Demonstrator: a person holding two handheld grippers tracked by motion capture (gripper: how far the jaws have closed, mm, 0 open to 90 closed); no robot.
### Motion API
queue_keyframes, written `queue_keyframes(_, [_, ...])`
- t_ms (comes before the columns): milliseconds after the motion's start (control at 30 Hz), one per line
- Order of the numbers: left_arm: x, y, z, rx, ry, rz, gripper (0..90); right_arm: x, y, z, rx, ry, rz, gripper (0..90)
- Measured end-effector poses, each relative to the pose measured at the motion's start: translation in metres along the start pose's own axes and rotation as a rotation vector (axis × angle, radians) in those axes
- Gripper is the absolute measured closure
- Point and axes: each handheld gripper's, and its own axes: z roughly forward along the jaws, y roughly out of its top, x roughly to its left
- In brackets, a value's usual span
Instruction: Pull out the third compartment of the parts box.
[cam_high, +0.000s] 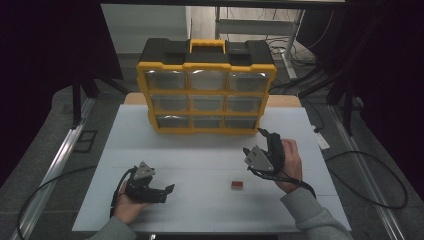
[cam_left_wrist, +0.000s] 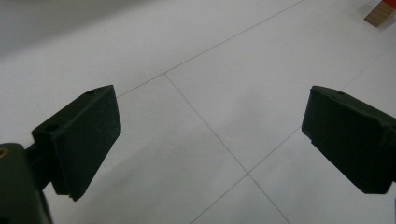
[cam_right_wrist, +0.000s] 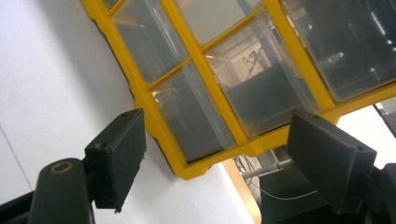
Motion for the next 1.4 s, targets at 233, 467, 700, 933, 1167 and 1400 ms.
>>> queue_keyframes(233, [0.000, 0.000, -0.001, -0.010, 0.012, 0.003, 5.4, -0.004, 0.000, 0.003, 0.003, -0.016, -0.004, 20.2])
queue_keyframes(467, [0.000, 0.000, -0.001, -0.011, 0.011, 0.008, 5.4, -0.008, 0.000, 0.008, 0.016, -0.030, -0.004, 20.1])
queue_keyframes(700, [0.000, 0.000, -0.001, -0.008, 0.009, 0.007, 5.4, -0.011, 0.001, 0.011, 0.016, -0.042, -0.009, 20.2])
queue_keyframes(933, [0.000, 0.000, -0.001, -0.008, 0.009, 0.008, 5.4, -0.018, 0.002, 0.013, 0.015, -0.056, -0.003, 20.1])
queue_keyframes(1167, [0.000, 0.000, -0.001, -0.008, 0.009, 0.009, 5.4, -0.020, 0.005, 0.017, 0.012, -0.067, -0.010, 20.2])
queue_keyframes(1400, [0.000, 0.000, -0.002, -0.004, 0.009, 0.011, 5.4, -0.023, 0.006, 0.019, 0.013, -0.079, -0.015, 20.2])
